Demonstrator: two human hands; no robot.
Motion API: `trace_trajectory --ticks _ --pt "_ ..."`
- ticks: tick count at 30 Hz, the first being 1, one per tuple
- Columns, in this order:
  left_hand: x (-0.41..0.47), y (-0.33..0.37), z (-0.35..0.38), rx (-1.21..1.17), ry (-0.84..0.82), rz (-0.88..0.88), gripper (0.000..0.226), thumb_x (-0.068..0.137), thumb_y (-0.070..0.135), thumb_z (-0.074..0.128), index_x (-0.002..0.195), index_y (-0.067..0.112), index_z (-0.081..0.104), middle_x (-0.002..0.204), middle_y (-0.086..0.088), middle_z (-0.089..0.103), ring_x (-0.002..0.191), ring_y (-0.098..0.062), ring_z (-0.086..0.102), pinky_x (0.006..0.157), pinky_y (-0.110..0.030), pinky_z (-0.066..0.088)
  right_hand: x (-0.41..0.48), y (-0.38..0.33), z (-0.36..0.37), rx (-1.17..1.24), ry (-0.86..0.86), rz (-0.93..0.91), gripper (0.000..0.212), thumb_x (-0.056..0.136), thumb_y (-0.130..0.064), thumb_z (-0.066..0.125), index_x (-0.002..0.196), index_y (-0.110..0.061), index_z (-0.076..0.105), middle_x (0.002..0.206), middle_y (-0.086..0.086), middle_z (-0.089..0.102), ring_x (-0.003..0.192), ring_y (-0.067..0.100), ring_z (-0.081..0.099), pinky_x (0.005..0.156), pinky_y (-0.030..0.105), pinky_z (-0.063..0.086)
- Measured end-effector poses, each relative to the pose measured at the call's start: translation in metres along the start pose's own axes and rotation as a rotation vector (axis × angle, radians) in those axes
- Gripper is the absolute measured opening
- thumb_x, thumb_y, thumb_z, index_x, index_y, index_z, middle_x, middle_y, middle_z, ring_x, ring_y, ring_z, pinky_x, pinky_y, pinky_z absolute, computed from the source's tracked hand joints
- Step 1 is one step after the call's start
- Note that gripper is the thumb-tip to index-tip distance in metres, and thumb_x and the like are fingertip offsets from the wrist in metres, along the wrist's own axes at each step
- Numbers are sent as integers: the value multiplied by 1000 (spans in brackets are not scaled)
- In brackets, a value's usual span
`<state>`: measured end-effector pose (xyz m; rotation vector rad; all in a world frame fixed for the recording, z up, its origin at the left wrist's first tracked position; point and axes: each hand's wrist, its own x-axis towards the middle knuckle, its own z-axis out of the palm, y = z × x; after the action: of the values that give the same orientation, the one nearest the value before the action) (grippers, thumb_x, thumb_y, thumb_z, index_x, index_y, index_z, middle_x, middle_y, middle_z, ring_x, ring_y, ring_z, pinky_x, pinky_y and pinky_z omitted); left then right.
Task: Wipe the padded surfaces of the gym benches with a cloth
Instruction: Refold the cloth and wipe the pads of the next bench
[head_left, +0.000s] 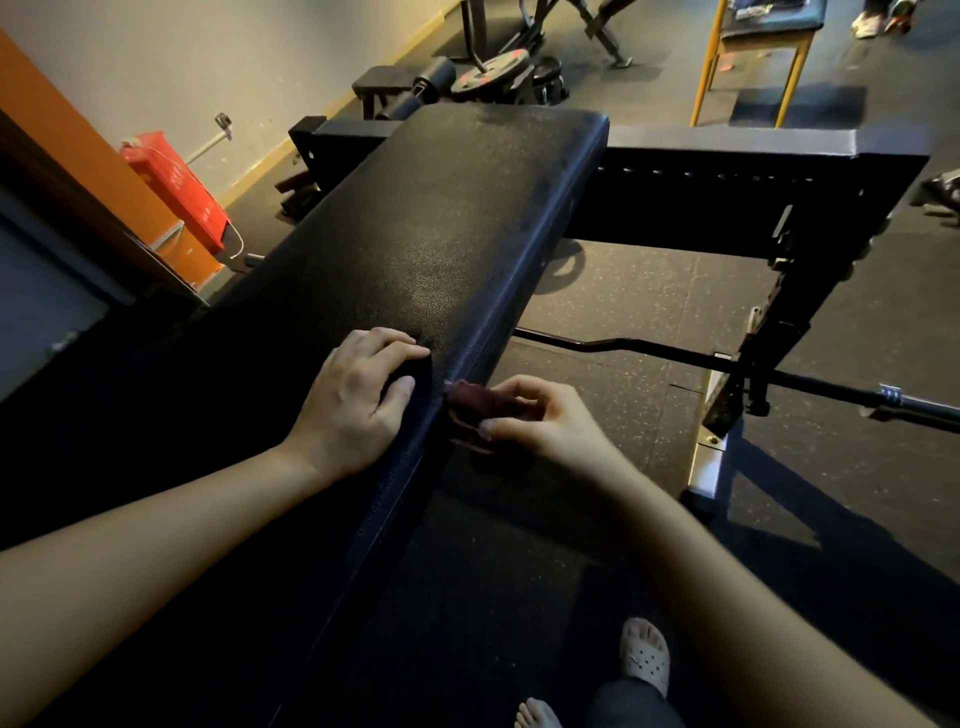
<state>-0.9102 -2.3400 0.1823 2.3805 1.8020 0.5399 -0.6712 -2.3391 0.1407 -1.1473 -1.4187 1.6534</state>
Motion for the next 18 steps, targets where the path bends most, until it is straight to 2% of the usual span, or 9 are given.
trace_trajectory --ticks 2,3,5,7,10,14,16,18 --pt "9 5 -3 34 10 -21 31 92 29 55 115 18 71 116 4 65 111 -16 56 99 -43 47 5 -5 -24 -89 67 13 37 82 -6 81 114 -15 66 108 7 71 99 24 71 86 40 61" --pt "17 10 -4 38 20 -30 28 92 32 55 112 18 71 111 5 65 107 -15 58 96 -41 47 7 -7 -35 -91 128 20 44 80 -5 81 120 -14 62 110 7 69 100 24 70 84 41 62" --pt "42 20 -4 41 43 -14 23 94 31 59 109 18 70 106 5 66 102 -14 58 94 -36 47 12 -12 -51 -37 232 12 53 81 -2 81 126 -13 55 110 4 65 98 21 69 75 34 63" --pt "73 30 3 81 49 18 20 95 27 65 111 17 69 108 3 66 103 -14 58 94 -33 44 21 -13 -65 -14 349 -38 50 83 -5 80 125 -13 56 108 1 66 96 16 69 72 24 61" --pt "124 36 23 94 45 30 23 94 27 67 114 18 68 111 3 65 105 -14 57 96 -33 45 46 -12 -84 29 484 -153 33 85 -11 79 116 -16 66 104 -3 72 96 7 70 79 21 57" --pt "189 33 43 89 1 51 28 94 32 65 118 19 67 116 4 63 111 -16 55 103 -42 45 89 -19 -104 71 494 -178 30 94 -5 65 120 -20 69 108 -7 71 102 0 65 88 18 51" --pt "216 32 50 105 -28 76 35 93 38 62 121 18 68 122 2 63 117 -19 55 107 -43 42 114 -22 -111 140 479 -129 30 97 -3 59 118 -23 68 107 -7 70 99 2 64 82 19 54" --pt "241 30 58 140 -58 93 47 90 46 56 127 18 67 130 0 62 125 -22 53 111 -43 39 141 -19 -111 186 479 -59 26 98 -4 58 110 -26 66 101 -3 69 92 9 67 76 28 61"
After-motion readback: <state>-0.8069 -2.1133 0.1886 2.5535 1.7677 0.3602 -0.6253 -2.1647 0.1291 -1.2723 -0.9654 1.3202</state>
